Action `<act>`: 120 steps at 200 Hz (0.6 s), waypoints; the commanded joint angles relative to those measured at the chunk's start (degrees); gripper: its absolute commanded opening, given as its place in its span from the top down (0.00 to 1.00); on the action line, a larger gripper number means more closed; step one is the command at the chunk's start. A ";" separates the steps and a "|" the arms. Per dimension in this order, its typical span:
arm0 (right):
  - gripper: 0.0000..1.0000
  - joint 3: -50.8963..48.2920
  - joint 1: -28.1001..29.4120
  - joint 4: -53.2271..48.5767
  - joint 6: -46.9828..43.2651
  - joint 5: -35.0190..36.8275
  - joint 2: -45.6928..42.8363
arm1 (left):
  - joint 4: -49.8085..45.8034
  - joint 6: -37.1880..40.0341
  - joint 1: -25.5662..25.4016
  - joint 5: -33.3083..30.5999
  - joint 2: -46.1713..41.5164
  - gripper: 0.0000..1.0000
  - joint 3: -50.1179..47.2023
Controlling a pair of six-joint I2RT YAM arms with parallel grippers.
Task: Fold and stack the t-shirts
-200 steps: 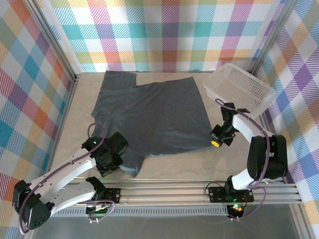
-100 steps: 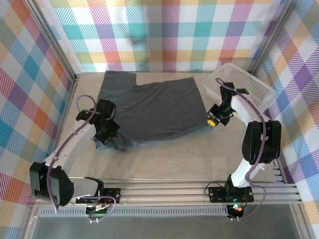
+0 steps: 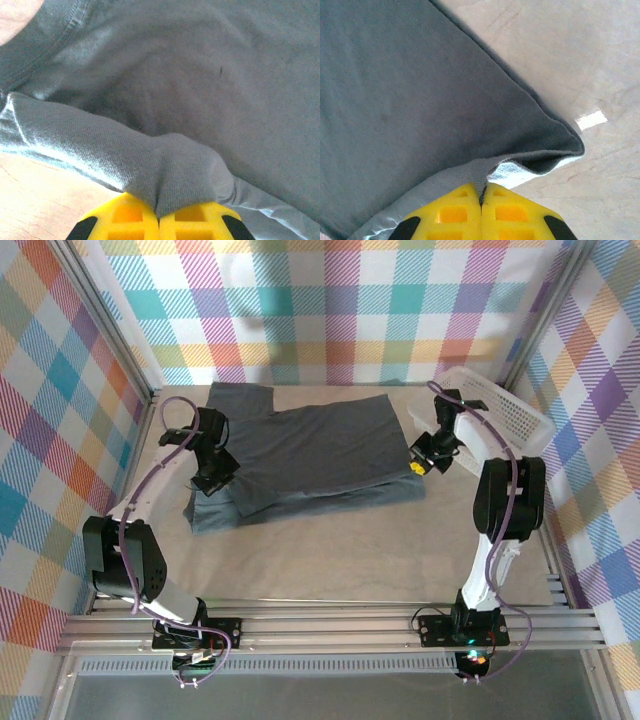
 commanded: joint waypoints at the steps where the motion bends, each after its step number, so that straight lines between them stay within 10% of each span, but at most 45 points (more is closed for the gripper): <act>1: 1.00 3.09 0.36 -1.46 -0.09 0.54 1.75 | 0.26 1.83 1.26 -1.84 0.97 1.00 2.25; 120: 1.00 12.14 1.33 -2.72 -0.99 1.34 9.36 | 0.90 4.29 3.69 -3.46 5.81 1.00 6.93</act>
